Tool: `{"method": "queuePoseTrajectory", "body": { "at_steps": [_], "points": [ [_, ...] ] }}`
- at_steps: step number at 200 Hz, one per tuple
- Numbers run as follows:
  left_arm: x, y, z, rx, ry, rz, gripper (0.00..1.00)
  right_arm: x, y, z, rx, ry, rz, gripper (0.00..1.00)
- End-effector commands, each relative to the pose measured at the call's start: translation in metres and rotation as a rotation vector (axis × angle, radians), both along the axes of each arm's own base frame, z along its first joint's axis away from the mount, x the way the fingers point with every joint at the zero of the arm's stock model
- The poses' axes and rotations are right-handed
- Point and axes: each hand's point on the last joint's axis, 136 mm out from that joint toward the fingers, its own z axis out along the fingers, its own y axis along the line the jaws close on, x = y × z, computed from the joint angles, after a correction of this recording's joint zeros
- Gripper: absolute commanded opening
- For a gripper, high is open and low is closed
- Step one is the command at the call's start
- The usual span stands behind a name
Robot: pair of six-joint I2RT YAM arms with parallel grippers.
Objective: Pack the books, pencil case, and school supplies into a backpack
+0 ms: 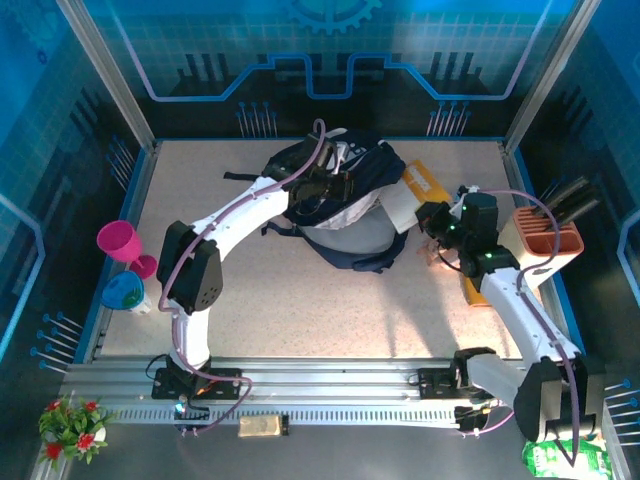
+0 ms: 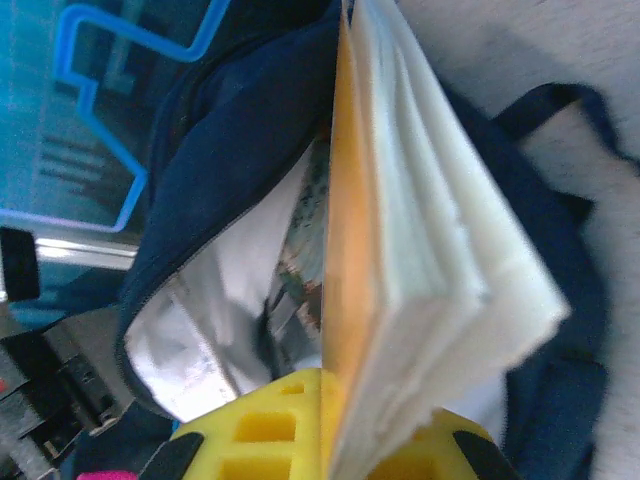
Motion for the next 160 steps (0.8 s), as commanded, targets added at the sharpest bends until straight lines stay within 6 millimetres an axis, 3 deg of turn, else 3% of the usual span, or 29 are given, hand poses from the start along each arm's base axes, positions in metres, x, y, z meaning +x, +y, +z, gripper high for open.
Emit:
{"method": "queuePoseTrajectory", "body": {
  "at_steps": [1,36,72,107,160],
  "points": [
    [0.003,-0.005,0.087,-0.169,-0.157,-0.005,0.00,0.012,0.023,0.011,0.067,-0.067,0.059,0.00],
    [-0.001,-0.001,0.098,-0.192,-0.169,-0.002,0.00,0.028,0.036,-0.028,0.079,0.030,0.037,0.00],
    [0.003,0.019,0.110,-0.176,-0.202,0.021,0.00,0.047,0.047,-0.056,0.072,0.089,0.031,0.00],
    [0.000,0.016,0.116,-0.214,-0.203,-0.009,0.00,0.067,0.084,-0.063,0.108,0.068,0.098,0.00],
    [0.000,0.021,0.115,-0.217,-0.185,-0.001,0.00,0.109,0.113,-0.076,0.159,0.073,0.085,0.00]
  ]
}}
